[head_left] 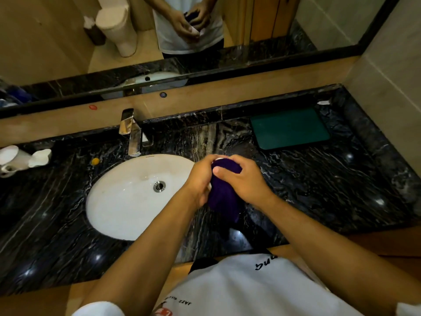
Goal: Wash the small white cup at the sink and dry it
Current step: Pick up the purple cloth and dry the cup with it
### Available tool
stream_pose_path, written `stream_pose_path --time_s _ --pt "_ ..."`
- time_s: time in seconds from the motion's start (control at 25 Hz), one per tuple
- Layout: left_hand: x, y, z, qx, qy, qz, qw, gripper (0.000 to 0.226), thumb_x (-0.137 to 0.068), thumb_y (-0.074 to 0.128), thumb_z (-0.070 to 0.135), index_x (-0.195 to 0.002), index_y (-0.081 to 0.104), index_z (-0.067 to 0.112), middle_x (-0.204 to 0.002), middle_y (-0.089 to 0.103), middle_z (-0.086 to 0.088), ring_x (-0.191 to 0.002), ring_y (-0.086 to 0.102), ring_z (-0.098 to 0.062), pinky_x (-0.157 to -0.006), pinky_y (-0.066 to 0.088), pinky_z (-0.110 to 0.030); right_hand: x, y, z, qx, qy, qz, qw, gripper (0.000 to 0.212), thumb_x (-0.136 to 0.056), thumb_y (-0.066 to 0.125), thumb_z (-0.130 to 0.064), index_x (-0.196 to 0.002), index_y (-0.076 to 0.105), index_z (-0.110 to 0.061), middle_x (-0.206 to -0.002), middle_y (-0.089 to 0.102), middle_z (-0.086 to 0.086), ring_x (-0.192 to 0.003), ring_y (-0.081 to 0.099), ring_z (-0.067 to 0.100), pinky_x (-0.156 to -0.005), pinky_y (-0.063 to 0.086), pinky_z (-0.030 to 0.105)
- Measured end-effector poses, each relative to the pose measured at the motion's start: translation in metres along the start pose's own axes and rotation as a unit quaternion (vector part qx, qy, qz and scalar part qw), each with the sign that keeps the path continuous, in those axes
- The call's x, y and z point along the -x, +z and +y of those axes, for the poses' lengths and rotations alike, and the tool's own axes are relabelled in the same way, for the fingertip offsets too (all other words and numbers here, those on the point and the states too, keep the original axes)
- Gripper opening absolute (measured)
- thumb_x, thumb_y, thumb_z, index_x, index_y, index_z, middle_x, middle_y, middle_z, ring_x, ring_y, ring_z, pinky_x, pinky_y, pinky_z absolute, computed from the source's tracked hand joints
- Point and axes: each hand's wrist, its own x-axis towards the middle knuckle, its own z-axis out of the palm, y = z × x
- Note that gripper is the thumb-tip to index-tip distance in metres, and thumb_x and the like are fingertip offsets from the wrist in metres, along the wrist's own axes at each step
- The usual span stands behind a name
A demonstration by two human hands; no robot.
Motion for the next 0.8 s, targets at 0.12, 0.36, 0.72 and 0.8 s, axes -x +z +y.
stream_pose_path --time_s 0.12,0.36,0.72,0.8 --pt "-0.002 0.000 0.000 -0.022 0.003 0.003 1.000 0.023 -0.090 0.054 0.023 -0.085 0.075 0.014 -0.076 0.072 -0.009 -0.065 0.070 -0.021 -0.052 0.054 -0.029 -0.009 -0.019 -0.015 0.232 -0.071 -0.160 0.957 0.021 -0.077 0.080 -0.020 -0.095 0.072 -0.029 -0.094 0.069 -0.014 -0.086 0.066 0.008 -0.072 0.052 0.022" --pt "0.002 -0.009 -0.010 0.040 -0.059 -0.054 0.996 0.037 -0.096 0.055 0.044 -0.110 0.070 0.013 -0.101 0.074 -0.016 -0.088 0.071 -0.030 -0.078 0.058 -0.046 -0.011 -0.034 -0.011 0.550 -0.236 -0.070 0.798 0.028 -0.086 0.067 -0.036 -0.106 0.057 -0.019 -0.106 0.052 0.002 -0.080 0.061 0.024 -0.057 0.042 0.035" --pt "0.011 -0.029 -0.011 0.086 0.025 -0.027 0.996 0.039 -0.096 0.066 0.018 -0.128 0.059 -0.001 -0.119 0.070 -0.023 -0.101 0.072 -0.035 -0.075 0.062 -0.049 -0.021 -0.027 0.015 -0.441 0.119 0.038 0.889 0.038 -0.092 0.066 -0.029 -0.127 0.063 -0.012 -0.125 0.071 0.014 -0.115 0.067 0.031 -0.094 0.056 0.046" --pt "0.013 -0.019 -0.016 0.044 0.063 -0.019 0.997 0.040 -0.097 0.065 0.025 -0.128 0.061 0.000 -0.119 0.073 -0.022 -0.106 0.072 -0.036 -0.084 0.060 -0.051 -0.019 -0.014 0.011 -0.434 0.122 -0.009 0.893 0.060 -0.085 0.073 -0.038 -0.135 0.057 -0.008 -0.131 0.067 0.020 -0.116 0.065 0.034 -0.098 0.054 0.047"
